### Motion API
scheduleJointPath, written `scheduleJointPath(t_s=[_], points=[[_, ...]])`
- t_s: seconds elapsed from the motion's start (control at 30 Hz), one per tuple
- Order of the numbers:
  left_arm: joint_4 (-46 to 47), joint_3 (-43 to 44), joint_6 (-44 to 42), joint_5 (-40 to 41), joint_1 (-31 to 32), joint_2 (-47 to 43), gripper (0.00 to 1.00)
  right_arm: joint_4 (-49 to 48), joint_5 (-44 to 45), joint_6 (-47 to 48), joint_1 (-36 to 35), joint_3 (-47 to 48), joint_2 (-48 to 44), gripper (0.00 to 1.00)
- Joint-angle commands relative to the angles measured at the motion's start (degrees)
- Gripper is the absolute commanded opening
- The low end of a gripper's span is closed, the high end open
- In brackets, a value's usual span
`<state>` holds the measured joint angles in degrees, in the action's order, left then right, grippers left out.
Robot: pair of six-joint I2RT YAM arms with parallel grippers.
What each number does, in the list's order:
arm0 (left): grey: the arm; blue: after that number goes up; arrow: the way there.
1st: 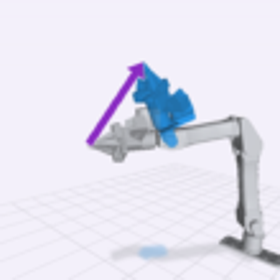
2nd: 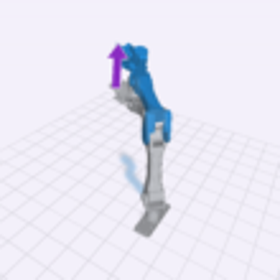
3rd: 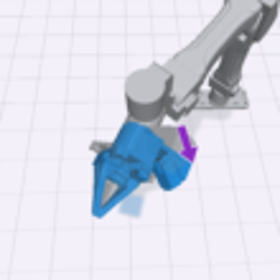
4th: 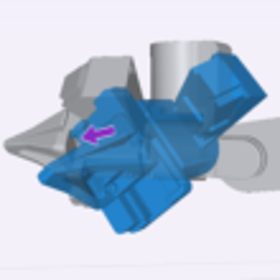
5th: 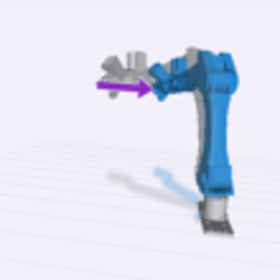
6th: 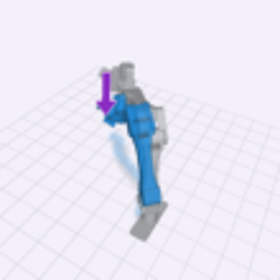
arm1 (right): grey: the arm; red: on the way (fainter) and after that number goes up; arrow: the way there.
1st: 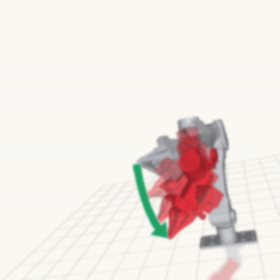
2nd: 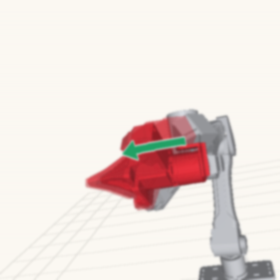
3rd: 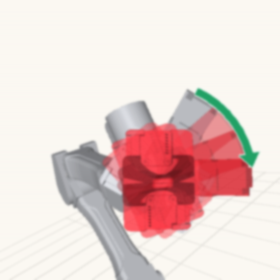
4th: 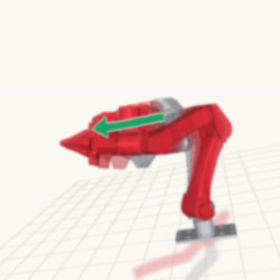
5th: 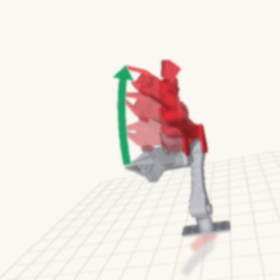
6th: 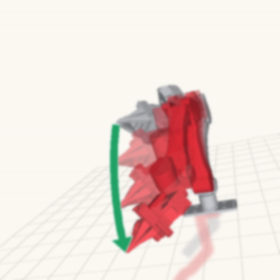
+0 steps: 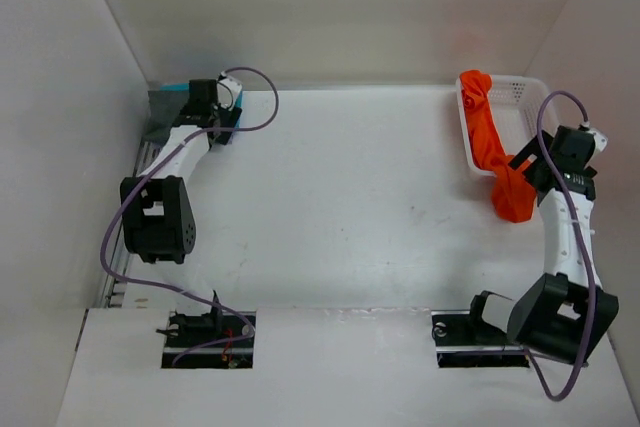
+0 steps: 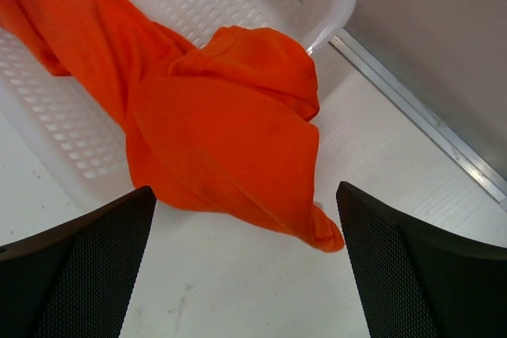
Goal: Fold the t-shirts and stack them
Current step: Put the neatly folded tshirt into the corner of the board with the left arm
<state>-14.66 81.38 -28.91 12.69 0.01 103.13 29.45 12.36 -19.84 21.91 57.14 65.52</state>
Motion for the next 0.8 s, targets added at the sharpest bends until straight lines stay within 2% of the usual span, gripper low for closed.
scheduleJointPath(t_s=[0.0,0.17,0.2,0.33,0.37,0.47,0.5,0.53,0.67,0.77], points=[[-4.0,-3.2,5.2,-6.3,2.0,-5.0,0.69,-4.9,-2.9,-1.9,2.7,-0.7,3.8,1.00],[-5.6,-4.4,6.6,-9.1,2.1,-5.8,0.69,-9.8,-8.9,-4.9,7.0,-3.5,5.6,1.00],[-5.7,-4.2,6.6,-9.1,1.8,-5.7,0.69,-10.5,-10.1,-5.2,7.6,-3.8,5.8,0.94],[-6.2,-4.0,6.8,-9.2,1.5,-5.6,0.69,-11.0,-11.9,-5.2,8.3,-3.7,7.4,0.67],[-6.3,-4.0,6.8,-9.2,1.4,-5.6,0.69,-10.9,-12.2,-5.2,8.3,-3.6,8.0,0.54],[-6.4,-3.8,6.5,-9.0,1.2,-5.6,0.70,-11.3,-13.1,-5.4,8.3,-3.6,8.1,0.24],[-6.4,-3.7,6.5,-8.9,0.8,-5.5,0.70,-11.3,-13.8,-5.6,8.3,-3.6,7.7,0.08],[-6.4,-3.5,6.5,-8.9,0.4,-5.5,0.70,-11.2,-13.9,-5.7,8.3,-3.6,7.2,0.03],[-6.9,-3.2,6.8,-9.2,-1.0,-5.6,0.70,-11.3,-14.1,-6.1,7.3,-3.0,0.7,0.00],[-7.0,-3.2,6.8,-9.2,-1.3,-6.2,0.70,-11.1,-13.1,-7.6,3.6,0.1,-6.6,0.00]])
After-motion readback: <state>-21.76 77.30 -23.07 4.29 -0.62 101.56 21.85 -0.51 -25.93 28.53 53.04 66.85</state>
